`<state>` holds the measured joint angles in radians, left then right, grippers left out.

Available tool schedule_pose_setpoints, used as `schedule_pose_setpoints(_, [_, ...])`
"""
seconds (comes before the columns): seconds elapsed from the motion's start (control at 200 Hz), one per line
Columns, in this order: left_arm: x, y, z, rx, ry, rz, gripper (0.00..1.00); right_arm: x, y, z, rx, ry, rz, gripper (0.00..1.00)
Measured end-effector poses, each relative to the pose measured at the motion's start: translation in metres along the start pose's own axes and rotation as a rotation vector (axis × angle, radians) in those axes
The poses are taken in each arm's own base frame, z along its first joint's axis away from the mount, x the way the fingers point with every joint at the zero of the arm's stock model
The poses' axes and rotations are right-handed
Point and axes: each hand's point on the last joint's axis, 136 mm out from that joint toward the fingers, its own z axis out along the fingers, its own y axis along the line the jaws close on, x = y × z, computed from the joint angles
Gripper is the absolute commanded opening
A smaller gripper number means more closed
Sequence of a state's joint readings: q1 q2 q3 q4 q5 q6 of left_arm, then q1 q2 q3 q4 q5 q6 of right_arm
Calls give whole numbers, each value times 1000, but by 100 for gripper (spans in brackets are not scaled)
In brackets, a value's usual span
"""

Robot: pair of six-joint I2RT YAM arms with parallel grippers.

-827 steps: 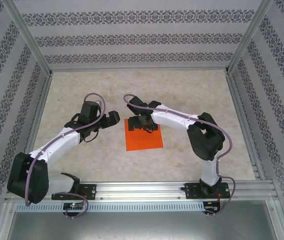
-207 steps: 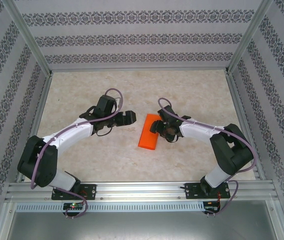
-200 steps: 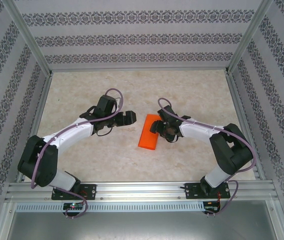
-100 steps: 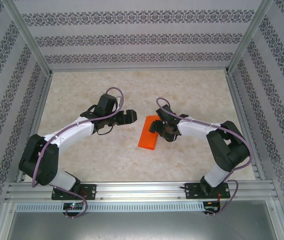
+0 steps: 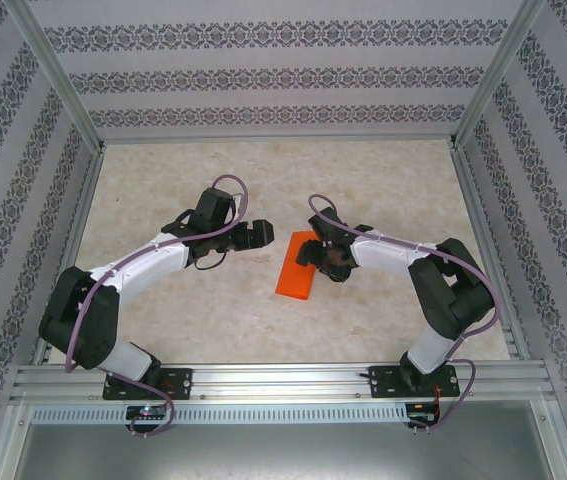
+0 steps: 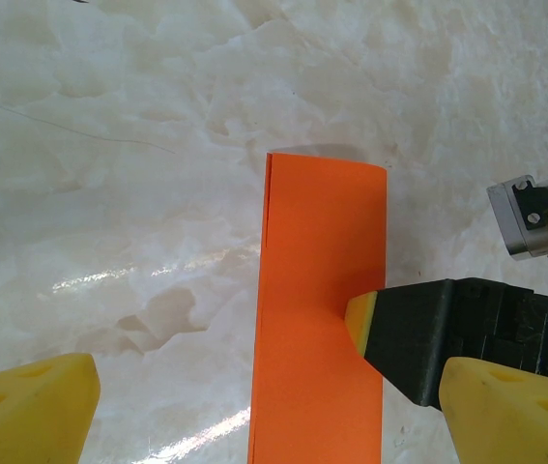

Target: Fold a paper plane with a square sheet of paper (pick it up from the middle)

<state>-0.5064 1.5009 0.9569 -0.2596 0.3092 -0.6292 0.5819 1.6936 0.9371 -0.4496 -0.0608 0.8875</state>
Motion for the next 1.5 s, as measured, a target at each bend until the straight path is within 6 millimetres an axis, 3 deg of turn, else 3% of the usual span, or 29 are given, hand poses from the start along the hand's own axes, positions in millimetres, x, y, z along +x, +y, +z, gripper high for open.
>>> schedule_pose_setpoints(0.804, [-2,-1,4,0,4,-1,88,0,-3,3,54,29,7,78])
schedule_pose_setpoints(0.974, [4,1,12,7,40,-11,64,0,-3,4,62,32,5,80])
schedule_pose_setpoints(1.244, [4,1,42,23,117,-52,21,0,-3,5,78,31,0,80])
schedule_pose_setpoints(1.384, [4,-2,61,39,161,-74,13,1,-3,6,93,31,-12,81])
schedule_pose_setpoints(1.499, [7,-5,75,51,195,-81,12,1,-4,7,105,29,-15,81])
